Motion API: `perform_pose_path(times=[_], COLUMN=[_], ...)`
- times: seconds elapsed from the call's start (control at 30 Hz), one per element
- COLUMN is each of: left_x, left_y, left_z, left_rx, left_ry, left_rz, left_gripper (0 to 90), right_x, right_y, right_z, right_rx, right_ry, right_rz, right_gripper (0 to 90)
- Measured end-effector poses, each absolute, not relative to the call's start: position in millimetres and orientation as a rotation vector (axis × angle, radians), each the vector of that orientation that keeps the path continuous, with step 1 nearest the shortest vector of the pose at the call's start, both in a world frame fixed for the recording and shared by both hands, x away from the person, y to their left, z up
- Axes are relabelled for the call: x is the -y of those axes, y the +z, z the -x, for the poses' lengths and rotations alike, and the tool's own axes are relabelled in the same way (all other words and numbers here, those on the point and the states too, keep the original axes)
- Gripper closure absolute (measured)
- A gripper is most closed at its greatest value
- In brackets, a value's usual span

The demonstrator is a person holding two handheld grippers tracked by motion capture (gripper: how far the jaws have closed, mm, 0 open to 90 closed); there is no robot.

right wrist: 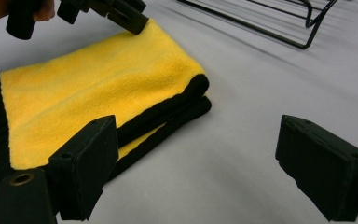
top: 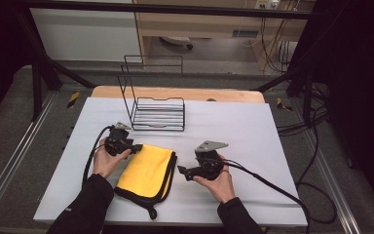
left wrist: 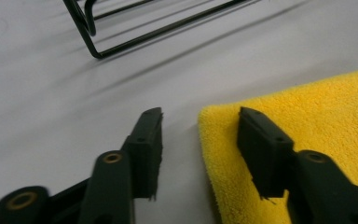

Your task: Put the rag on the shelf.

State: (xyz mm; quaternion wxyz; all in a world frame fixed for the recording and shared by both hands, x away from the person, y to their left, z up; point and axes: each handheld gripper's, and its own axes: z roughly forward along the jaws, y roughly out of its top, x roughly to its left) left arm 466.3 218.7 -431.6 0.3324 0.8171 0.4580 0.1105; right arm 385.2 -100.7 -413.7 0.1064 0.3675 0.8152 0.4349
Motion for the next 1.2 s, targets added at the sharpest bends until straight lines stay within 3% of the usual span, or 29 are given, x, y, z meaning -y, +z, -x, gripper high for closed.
perform_pose_path(times=[0.3,0.67,1.2], left_x=[-214.8,-216.9,-215.7], left_y=[-438.9,-442.3,-442.2], left_z=[-461.0,-459.6,-459.1], left_rx=[-1.162,-1.149,-1.104], left_ry=[0.239,0.219,0.247], left_rz=[-2.149,-2.123,-2.15], left_gripper=[69.9,74.6,75.3], right_x=[93.4,61.4,42.9], right_y=[-417.7,-443.6,-450.5], right_z=[-395.4,-427.4,-424.5], right_rx=[-2.339,-2.285,-2.325], right_ry=[1.346,1.288,1.189], right_rz=[-1.222,-1.381,-1.517], right_gripper=[21.2,41.2,64.1])
